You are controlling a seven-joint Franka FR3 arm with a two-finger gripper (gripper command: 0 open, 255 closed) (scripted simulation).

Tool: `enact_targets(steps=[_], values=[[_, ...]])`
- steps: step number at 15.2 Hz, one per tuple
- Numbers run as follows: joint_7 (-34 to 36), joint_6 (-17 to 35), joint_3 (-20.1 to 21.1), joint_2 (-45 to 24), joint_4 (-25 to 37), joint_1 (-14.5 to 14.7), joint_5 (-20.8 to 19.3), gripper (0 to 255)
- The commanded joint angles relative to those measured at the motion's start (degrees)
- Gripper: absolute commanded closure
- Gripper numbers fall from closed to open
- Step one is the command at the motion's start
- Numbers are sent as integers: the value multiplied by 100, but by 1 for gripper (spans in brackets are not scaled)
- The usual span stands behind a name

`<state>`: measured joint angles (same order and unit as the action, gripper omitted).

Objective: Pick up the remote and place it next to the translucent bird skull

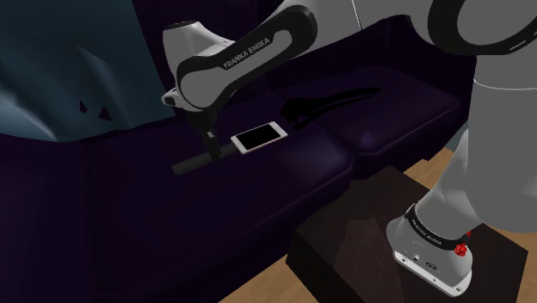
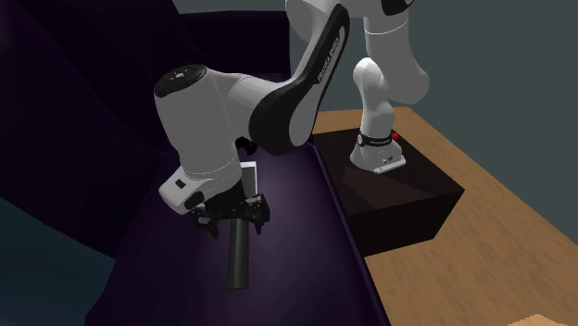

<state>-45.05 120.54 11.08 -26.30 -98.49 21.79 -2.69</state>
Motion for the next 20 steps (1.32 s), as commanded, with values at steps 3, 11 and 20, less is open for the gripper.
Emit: enact_targets(steps=[3, 11, 20], values=[[2, 62, -4, -38, -23, 3, -8, 0], [2, 62, -4, -37, -23, 3, -8, 255], [-3, -60, 4, 38, 25, -2, 7, 255]])
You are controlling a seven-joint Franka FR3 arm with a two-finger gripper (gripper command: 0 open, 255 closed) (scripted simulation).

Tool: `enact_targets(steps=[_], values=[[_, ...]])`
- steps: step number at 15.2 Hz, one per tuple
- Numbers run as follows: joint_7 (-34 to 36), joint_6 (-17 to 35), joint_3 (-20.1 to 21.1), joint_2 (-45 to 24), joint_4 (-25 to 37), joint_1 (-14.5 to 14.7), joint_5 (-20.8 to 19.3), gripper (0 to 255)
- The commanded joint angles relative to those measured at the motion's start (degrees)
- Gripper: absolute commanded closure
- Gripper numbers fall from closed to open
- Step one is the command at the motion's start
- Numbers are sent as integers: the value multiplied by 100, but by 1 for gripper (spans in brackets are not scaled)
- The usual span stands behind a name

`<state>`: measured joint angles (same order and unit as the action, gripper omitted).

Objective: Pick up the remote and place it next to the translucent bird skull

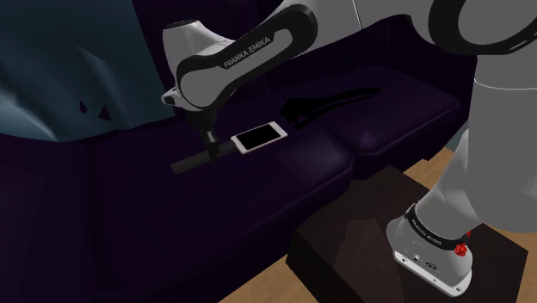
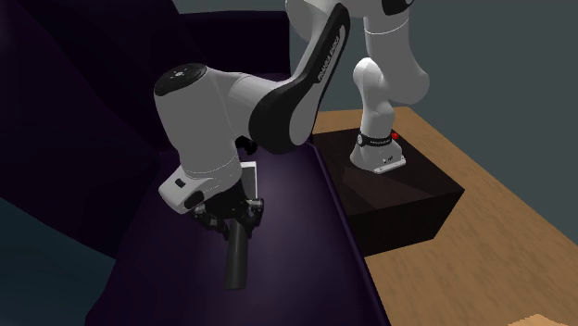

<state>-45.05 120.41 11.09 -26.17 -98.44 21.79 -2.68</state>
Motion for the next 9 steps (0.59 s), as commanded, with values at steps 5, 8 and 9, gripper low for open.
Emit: enact_targets(steps=[5, 8, 9], values=[[-13, -362, 20, 193, 168, -14, 40, 255], [-19, -556, 29, 284, 273, -19, 58, 255], [-20, -621, 32, 312, 311, -20, 64, 255]])
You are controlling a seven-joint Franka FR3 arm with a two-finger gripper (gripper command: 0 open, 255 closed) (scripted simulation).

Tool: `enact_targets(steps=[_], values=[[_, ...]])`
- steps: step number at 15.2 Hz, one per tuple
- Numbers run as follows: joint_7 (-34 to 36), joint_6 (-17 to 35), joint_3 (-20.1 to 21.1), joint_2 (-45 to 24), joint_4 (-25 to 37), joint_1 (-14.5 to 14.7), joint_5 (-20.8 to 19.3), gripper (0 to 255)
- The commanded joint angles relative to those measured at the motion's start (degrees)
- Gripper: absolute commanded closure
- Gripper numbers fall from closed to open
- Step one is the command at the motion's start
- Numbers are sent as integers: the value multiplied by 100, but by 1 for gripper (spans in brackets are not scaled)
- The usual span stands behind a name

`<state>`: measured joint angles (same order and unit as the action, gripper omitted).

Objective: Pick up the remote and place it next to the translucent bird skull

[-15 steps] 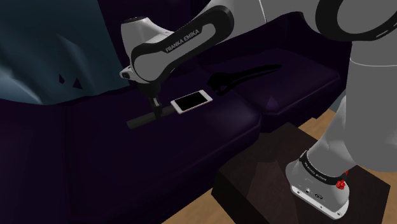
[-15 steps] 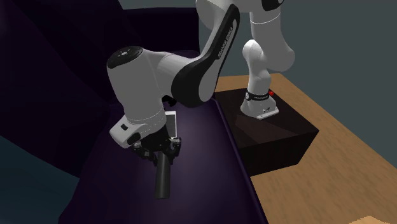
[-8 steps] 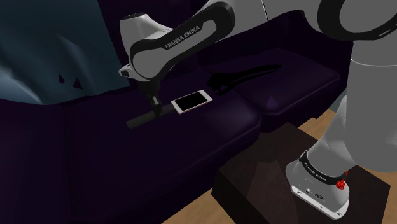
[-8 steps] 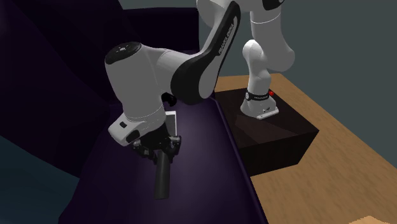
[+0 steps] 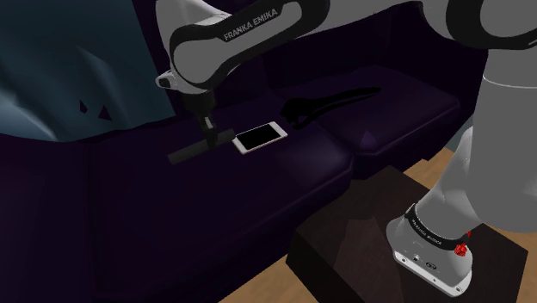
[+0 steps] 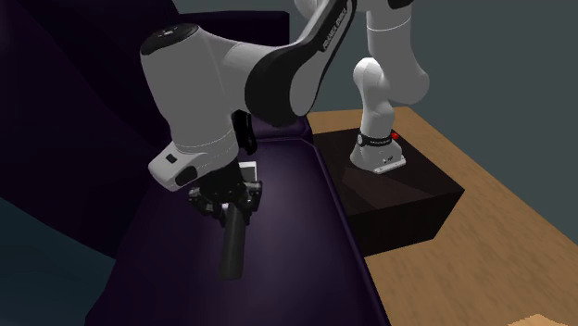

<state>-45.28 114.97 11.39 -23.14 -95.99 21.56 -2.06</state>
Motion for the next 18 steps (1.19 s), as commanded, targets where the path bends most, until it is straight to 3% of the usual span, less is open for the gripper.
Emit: enact_targets(steps=[1, 18], values=[[1, -143, 6, 36, 105, 2, 9, 255], [-2, -1330, 37, 323, 1012, 2, 68, 255]])
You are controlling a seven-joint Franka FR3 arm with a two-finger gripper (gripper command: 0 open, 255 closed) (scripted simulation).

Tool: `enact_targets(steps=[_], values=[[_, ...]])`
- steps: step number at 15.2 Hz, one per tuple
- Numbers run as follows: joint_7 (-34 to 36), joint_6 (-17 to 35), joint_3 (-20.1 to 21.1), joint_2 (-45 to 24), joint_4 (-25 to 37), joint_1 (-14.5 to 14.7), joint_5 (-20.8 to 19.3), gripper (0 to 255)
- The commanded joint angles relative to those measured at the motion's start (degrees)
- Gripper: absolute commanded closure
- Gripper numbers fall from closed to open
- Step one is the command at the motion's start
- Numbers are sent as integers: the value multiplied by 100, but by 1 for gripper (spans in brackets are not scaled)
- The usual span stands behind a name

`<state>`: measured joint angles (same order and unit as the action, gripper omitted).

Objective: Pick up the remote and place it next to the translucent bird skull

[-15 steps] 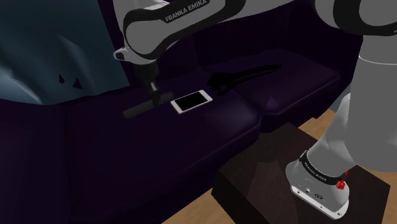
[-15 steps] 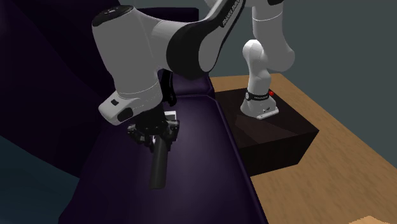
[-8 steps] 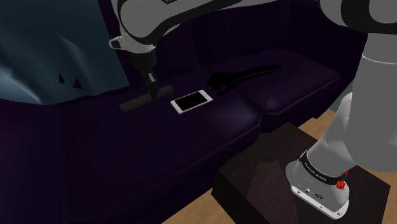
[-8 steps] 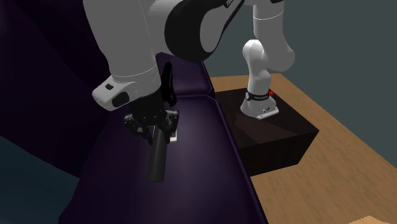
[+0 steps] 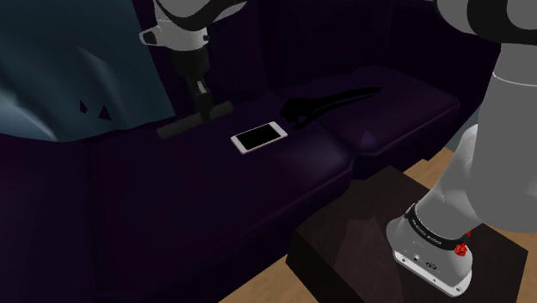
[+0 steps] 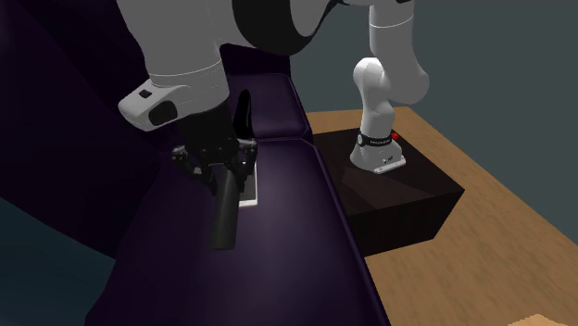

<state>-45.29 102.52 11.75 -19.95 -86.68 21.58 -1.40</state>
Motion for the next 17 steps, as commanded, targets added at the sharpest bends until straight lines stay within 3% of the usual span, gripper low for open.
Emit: enact_targets(steps=[1, 4, 10, 17], values=[[0, -159, 2, 10, 149, 2, 3, 255], [4, -359, 5, 18, 341, 7, 4, 255], [-635, 56, -176, 1149, -1204, -454, 219, 255], [-1454, 292, -532, 2220, -2524, -881, 339, 255]])
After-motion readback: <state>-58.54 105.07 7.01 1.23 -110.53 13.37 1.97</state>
